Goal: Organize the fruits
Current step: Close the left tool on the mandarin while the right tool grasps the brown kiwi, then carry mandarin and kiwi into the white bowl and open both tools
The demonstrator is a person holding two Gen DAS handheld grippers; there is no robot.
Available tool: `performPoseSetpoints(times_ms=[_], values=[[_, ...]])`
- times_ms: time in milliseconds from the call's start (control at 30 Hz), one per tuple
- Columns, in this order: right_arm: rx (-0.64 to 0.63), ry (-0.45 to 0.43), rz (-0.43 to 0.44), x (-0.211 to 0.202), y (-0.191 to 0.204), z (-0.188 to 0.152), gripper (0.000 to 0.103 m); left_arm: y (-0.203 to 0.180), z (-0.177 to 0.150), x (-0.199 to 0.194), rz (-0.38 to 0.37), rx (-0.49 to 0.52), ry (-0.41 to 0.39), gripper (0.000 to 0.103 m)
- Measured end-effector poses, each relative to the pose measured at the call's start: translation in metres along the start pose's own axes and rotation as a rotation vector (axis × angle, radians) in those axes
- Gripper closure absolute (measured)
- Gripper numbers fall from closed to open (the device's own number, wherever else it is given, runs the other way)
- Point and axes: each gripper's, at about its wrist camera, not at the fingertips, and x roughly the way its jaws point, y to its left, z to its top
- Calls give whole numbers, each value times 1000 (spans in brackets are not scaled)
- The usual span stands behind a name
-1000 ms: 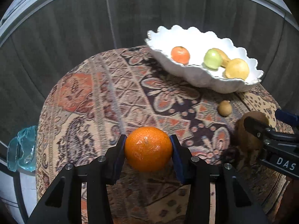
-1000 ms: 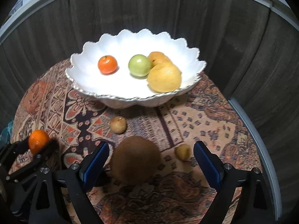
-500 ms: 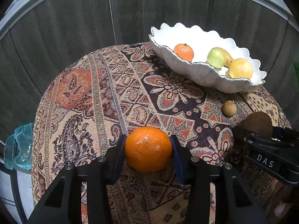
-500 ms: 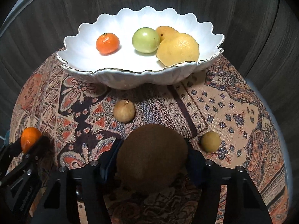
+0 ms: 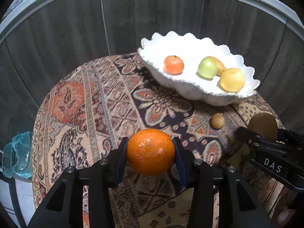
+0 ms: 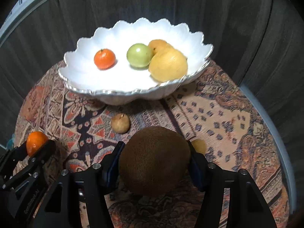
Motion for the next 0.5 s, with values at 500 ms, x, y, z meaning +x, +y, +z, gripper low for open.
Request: performPoseSetpoints(times_ms=[500], values=[[0,-142,-21,-62,-11,62,41,-20,71,-37,-48,45,-121,58]])
